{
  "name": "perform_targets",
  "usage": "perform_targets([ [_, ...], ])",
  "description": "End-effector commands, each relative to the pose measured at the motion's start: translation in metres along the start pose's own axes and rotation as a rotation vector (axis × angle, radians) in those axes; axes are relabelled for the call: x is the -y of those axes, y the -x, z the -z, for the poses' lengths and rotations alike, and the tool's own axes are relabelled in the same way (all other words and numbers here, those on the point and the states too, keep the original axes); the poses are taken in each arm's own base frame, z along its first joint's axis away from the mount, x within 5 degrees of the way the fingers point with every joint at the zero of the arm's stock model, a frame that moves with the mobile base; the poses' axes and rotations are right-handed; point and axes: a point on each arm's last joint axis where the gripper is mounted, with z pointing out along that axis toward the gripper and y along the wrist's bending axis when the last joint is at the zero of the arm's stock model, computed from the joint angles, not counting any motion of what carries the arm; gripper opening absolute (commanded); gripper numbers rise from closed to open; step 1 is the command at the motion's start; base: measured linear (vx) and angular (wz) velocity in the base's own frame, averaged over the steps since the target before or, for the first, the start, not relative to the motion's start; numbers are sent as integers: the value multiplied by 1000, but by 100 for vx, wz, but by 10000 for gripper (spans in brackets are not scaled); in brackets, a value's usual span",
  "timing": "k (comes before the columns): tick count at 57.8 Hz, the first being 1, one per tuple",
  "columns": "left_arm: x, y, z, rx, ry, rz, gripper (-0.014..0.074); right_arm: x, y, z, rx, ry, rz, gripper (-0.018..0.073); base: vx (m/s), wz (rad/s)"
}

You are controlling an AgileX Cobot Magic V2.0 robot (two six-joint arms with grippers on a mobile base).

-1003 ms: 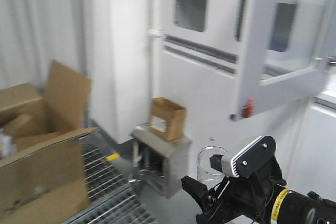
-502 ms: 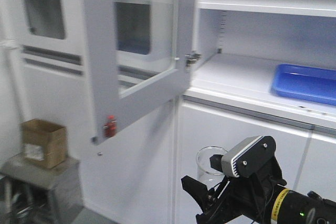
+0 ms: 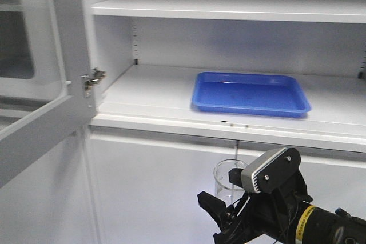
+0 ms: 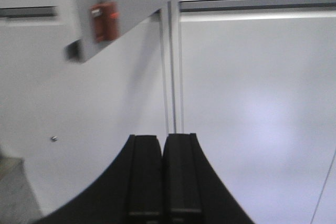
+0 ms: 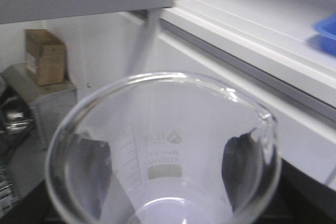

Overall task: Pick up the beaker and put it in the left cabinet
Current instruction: 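Approach the open cabinet shelf with the blue tray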

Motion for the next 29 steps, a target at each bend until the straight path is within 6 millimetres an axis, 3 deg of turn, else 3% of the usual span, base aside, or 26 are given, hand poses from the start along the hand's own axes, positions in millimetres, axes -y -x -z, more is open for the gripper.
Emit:
perform_targets([
  [1,1,11,3,104,-16,9,4,-1,25,6,130,21,8,209,21,-43],
  [29,1,11,3,104,-16,9,4,-1,25,6,126,19,8,209,23,-28],
])
